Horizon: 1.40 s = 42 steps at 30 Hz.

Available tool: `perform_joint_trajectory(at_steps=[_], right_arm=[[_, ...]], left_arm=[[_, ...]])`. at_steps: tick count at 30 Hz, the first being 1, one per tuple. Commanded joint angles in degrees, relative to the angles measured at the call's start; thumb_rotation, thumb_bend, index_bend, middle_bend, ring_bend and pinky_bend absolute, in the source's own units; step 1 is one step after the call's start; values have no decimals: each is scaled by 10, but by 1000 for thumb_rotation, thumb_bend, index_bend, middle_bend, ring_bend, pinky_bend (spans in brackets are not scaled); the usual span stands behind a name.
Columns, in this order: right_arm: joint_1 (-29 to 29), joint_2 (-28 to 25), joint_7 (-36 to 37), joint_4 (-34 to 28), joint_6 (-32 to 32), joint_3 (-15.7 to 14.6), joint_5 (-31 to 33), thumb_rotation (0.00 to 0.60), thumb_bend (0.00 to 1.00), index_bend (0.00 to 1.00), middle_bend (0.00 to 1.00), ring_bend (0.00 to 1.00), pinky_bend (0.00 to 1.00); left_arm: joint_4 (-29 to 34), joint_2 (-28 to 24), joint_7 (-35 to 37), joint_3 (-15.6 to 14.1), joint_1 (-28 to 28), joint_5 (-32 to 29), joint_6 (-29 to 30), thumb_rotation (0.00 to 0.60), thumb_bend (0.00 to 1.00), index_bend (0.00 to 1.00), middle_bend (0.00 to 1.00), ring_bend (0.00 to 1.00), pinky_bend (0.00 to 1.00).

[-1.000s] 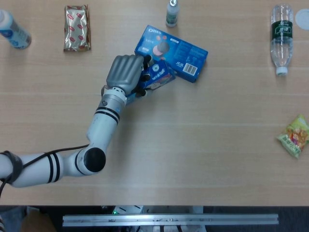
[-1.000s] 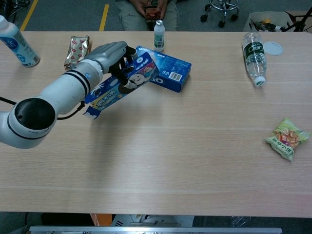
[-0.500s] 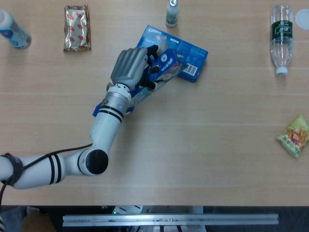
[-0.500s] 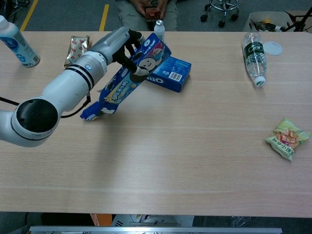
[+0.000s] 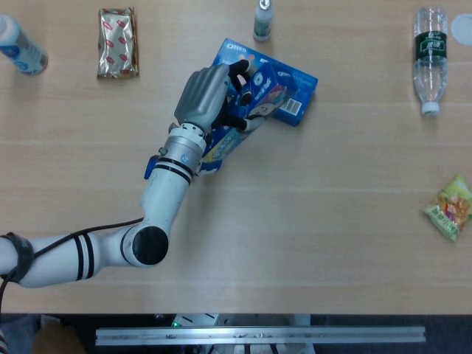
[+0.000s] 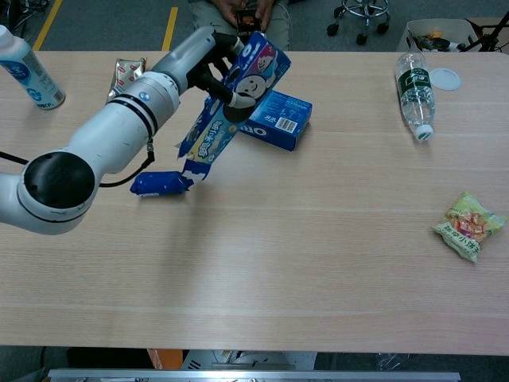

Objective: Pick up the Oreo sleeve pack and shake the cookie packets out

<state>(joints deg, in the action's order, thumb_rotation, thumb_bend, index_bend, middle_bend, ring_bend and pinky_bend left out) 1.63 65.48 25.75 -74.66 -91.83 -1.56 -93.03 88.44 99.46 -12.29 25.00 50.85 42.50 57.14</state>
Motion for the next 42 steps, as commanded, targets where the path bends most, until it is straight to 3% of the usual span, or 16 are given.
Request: perform_joint_trajectory(at_steps=[1, 12, 19, 35, 42], right_arm=[[0, 0, 0, 0, -1, 0, 0, 600, 304, 731, 682, 715, 716], [1, -1, -2, -1, 0, 0, 1, 600, 304, 731, 682, 715, 716], [1, -1, -2, -2, 1, 0, 0, 600, 303, 731, 682, 715, 716], [2, -2, -2, -3, -1, 0, -1, 600, 304, 731, 682, 715, 716], [2, -3, -6, -7, -3, 0, -3, 600, 304, 731, 683, 715, 716]], left_arm=[[-1, -1, 11, 0, -1, 13, 0, 600, 152, 386, 392, 375, 555], [-12, -1, 72, 6, -9, 28, -11, 600, 152, 362, 381, 352, 534], [-22, -4, 67, -1, -7, 37, -6, 600, 152, 371, 381, 352, 534], [-125, -29, -38, -123, -4, 177, -7, 600, 152, 380, 382, 351, 527], [-152, -45, -109, -165, -6, 187, -29, 600, 153, 379, 379, 348, 524]])
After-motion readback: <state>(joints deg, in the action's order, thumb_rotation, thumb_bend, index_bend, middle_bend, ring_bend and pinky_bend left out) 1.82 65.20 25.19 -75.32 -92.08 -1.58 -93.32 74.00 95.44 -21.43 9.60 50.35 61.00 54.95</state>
